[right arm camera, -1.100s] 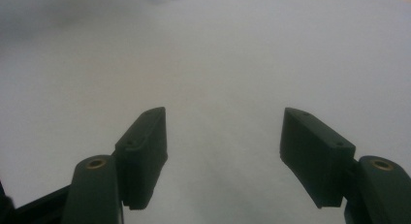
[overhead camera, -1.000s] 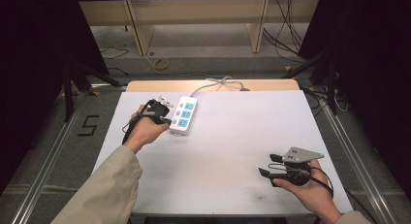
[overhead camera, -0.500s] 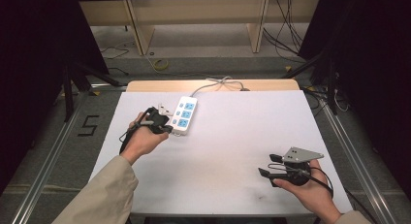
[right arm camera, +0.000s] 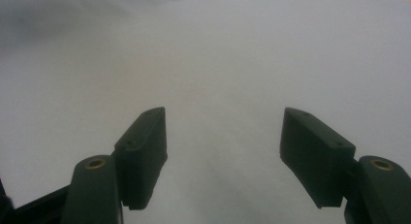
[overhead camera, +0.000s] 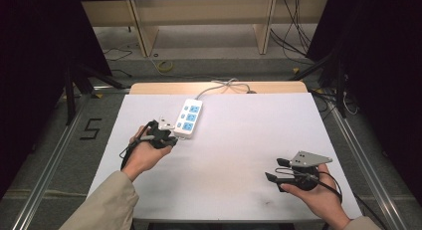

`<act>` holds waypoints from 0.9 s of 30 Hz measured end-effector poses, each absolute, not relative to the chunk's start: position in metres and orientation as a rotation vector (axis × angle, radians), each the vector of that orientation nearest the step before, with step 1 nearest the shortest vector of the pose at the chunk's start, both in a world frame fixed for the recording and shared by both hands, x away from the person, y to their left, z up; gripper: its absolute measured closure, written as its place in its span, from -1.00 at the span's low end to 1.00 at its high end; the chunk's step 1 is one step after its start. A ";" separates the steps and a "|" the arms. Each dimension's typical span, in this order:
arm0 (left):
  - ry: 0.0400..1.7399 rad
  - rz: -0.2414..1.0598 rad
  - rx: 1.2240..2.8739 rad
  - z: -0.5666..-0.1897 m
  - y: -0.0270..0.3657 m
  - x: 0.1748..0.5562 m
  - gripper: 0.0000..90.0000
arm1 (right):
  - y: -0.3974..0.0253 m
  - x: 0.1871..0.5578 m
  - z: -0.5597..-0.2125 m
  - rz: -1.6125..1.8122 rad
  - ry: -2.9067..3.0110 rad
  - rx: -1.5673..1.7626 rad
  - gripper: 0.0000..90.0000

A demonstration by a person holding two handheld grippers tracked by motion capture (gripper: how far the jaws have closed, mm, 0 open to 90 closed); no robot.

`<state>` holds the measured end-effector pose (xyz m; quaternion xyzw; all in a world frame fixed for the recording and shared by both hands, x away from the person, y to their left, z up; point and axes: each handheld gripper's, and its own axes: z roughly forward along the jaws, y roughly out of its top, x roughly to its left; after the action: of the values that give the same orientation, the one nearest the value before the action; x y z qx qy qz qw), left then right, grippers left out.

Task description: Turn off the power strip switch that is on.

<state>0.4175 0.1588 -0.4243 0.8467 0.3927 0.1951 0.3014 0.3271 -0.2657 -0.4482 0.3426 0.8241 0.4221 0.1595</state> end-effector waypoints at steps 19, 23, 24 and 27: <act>0.962 0.498 2.093 -0.437 0.166 0.382 -0.29 | -0.266 0.327 -0.448 1.209 2.360 0.975 -0.24; 0.953 0.488 2.074 -0.443 0.169 0.371 -0.33 | -0.266 0.328 -0.449 1.214 2.360 0.974 -0.24; 0.948 0.490 2.073 -0.444 0.169 0.368 -0.34 | -0.266 0.328 -0.449 1.214 2.360 0.974 -0.24; 0.943 0.501 2.069 -0.447 0.171 0.359 -0.36 | -0.266 0.328 -0.449 1.216 2.361 0.970 -0.24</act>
<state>0.3593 0.1705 -0.4474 0.8163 0.3719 0.1977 0.3954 0.3278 -0.2657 -0.4488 0.3387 0.8248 0.4249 0.1565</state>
